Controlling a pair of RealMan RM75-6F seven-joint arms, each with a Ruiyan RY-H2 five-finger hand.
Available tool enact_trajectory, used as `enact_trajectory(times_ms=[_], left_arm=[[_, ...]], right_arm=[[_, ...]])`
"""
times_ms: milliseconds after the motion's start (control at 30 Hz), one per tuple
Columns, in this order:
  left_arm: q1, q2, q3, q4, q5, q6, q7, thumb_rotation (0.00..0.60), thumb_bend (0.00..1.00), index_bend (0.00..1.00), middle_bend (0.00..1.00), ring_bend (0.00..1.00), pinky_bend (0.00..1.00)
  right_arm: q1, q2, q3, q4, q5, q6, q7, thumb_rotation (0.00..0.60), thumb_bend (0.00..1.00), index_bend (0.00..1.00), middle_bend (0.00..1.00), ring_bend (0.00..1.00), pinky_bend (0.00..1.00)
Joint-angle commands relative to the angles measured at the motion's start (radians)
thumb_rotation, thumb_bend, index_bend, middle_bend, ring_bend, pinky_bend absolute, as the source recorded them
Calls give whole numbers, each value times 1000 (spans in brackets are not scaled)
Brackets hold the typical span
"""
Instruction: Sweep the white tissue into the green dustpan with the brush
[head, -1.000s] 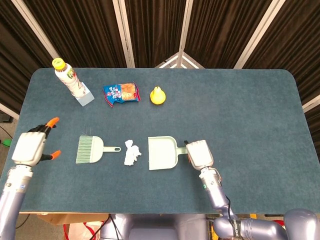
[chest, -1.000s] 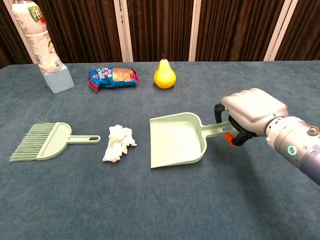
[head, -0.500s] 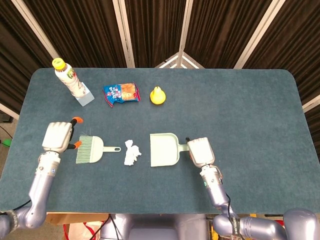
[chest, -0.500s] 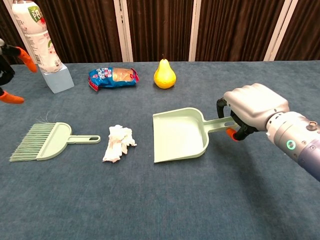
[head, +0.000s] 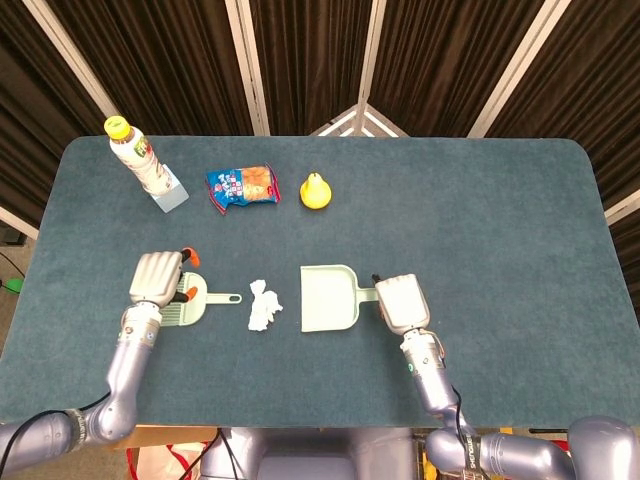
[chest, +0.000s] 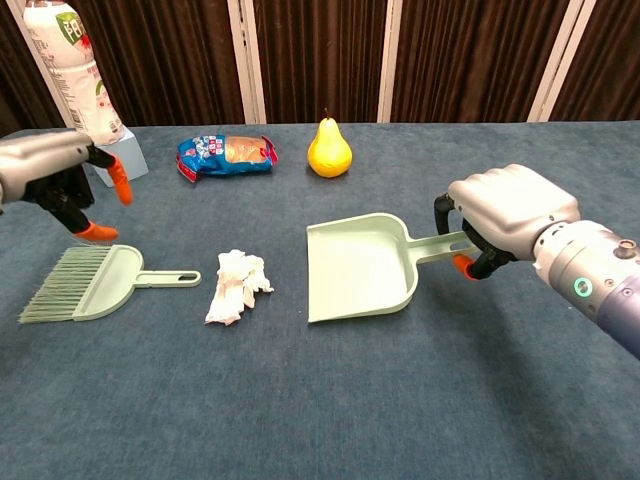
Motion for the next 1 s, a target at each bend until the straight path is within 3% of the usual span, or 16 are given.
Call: enact_trajectory(times_ms=[33,1000], left_arm=[[-27,-33,-2,16,-52,-13,21,600,355,413,1000,975,1000],[-86,-170,55,126,-157,-26,31,600,409,440,1000,981,1000]], right_arm=[[1,-2,0,3,2,-2,-1,600,474,543,835,865,846],[-5,12,-5,0,9,-4,8,600,477,543,837,865,846]])
